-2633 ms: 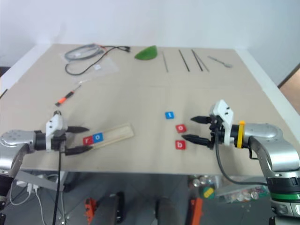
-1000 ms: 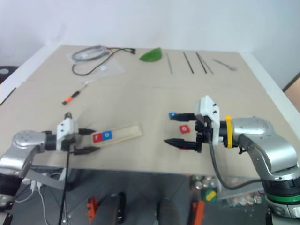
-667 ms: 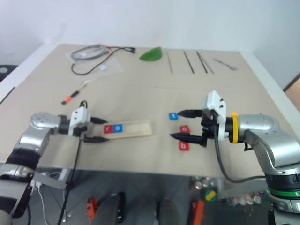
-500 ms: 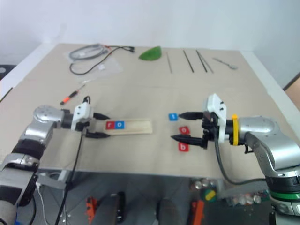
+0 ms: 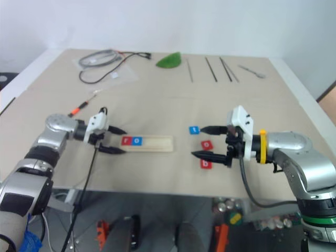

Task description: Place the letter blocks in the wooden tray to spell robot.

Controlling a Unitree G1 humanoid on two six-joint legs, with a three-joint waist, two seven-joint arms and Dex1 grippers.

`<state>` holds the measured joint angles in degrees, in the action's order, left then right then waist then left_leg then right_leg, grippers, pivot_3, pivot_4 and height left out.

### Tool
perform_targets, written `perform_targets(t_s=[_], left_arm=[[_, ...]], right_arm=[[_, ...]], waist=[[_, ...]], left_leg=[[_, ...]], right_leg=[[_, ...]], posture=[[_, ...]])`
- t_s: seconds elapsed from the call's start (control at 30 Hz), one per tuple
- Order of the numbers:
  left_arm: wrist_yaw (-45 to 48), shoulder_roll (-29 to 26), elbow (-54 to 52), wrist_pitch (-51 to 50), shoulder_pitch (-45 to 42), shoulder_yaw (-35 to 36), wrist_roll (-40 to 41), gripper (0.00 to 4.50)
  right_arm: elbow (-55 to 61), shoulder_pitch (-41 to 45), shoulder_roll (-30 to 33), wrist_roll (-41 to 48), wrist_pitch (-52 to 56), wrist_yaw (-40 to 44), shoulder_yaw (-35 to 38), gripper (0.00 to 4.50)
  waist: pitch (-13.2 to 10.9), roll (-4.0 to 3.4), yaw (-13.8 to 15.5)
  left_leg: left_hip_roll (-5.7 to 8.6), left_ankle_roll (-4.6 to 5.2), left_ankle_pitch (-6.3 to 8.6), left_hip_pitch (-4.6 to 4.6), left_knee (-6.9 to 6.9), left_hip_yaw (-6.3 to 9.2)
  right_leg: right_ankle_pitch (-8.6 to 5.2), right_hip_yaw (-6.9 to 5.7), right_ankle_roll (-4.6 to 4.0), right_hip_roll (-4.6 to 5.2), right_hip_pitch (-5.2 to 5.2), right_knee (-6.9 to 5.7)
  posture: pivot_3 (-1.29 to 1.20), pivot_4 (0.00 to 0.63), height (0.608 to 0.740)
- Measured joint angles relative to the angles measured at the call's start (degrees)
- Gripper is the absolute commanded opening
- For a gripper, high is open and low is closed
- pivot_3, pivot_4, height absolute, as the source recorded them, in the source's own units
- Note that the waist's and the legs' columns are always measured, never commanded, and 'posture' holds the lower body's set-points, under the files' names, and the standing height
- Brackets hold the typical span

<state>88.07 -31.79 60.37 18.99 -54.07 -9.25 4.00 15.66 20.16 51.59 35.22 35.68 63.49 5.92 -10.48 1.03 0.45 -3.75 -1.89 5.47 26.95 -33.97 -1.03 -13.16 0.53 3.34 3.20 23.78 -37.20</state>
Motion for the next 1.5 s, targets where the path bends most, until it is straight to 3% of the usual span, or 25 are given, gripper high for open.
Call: perform_targets(t_s=[0.37,0.43,0.47,0.9,1.03,1.07,1.13,1.2,1.3,1.5], left_arm=[[0.7,2.9,3.4,2.6,-2.5,0.1,-1.7,3.2],[0.5,3.5,3.8,2.6,-2.7,0.2,-1.7,4.23],[0.2,3.8,4.1,2.6,-2.8,0.3,-1.7,4.44],[-0.9,3.4,2.8,3.1,-2.5,4.8,0.2,4.44],[2.4,1.4,-10.2,-4.3,0.9,8.0,7.0,4.44],[3.2,-0.7,-18.9,-10.9,4.0,9.3,10.9,4.44],[3.4,-2.0,-24.1,-16.1,5.7,10.1,13.7,4.44],[2.6,-4.7,-40.7,-30.4,12.4,11.5,22.0,4.44],[0.2,-5.4,-52.6,-39.3,17.4,12.0,27.7,4.44],[-5.5,-4.7,-61.7,-42.5,26.8,12.1,29.8,4.44]], right_arm=[[0.0,0.0,0.0,-0.1,-0.1,0.0,0.0,4.5],[0.0,0.0,0.0,-0.1,-0.1,0.0,0.0,4.5],[0.0,0.0,0.0,-0.1,-0.1,0.0,0.0,4.5],[-0.4,0.4,0.0,-0.7,-0.1,0.1,0.0,4.5],[-2.9,-0.2,1.1,-2.3,-1.8,1.2,-0.2,4.5],[-4.6,-1.9,2.8,-4.9,-3.9,1.9,-0.7,4.5],[-6.1,-2.6,3.5,-7.5,-5.7,2.2,-1.5,4.5],[-8.3,-4.8,5.3,-12.5,-9.8,2.9,-4.4,4.5],[-9.3,-5.1,4.7,-13.5,-10.9,3.7,-5.8,4.5],[-11.3,-4.2,2.6,-13.6,-11.1,4.0,-6.2,4.5]], waist=[[0.0,0.0,0.0],[0.0,0.0,0.0],[0.0,0.0,0.0],[0.0,0.0,0.0],[0.0,0.02,-0.1],[0.0,0.02,-0.1],[0.0,0.01,-0.2],[0.0,0.01,-0.4],[0.0,-0.05,-0.4],[0.0,-0.02,-0.4]], left_leg=[[0.0,0.0,0.0,0.01,0.0,0.01],[0.0,0.0,0.0,0.01,0.0,0.01],[0.0,0.0,0.0,0.01,-0.01,0.01],[0.0,0.01,0.0,0.01,-0.03,0.02],[-0.02,0.0,0.0,0.01,-0.03,0.02],[-0.03,0.01,0.01,0.01,-0.01,0.02],[-0.02,0.01,0.01,0.01,-0.01,0.02],[-0.02,0.02,0.02,-0.02,-0.01,0.01],[-0.04,0.03,0.01,-0.09,-0.08,0.03],[-0.04,-0.16,0.13,-0.55,-0.14,-0.03]], right_leg=[[0.0,0.0,0.03,-0.01,0.01,-0.01],[0.01,0.0,0.03,-0.01,0.0,-0.01],[0.01,0.0,0.04,-0.01,0.0,-0.01],[0.02,0.0,0.06,-0.02,0.0,-0.06],[0.08,0.01,-0.05,-0.02,-0.01,-0.06],[0.1,0.05,-0.1,-0.02,-0.02,-0.08],[0.09,0.06,-0.09,-0.04,0.0,-0.1],[0.04,0.13,-0.09,-0.04,-0.02,-0.16],[-0.08,0.15,0.15,-0.1,-0.04,-0.21],[0.05,0.13,-0.06,0.01,-0.4,-0.2]], posture=[[0.0,0.15,0.74],[0.0,0.15,0.74],[0.0,0.15,0.74],[0.0,0.15,0.74],[0.0,0.15,0.74],[0.0,0.15,0.74],[0.0,0.15,0.74],[0.0,0.15,0.74],[0.0,0.15,0.74],[0.0,0.15,0.74]])
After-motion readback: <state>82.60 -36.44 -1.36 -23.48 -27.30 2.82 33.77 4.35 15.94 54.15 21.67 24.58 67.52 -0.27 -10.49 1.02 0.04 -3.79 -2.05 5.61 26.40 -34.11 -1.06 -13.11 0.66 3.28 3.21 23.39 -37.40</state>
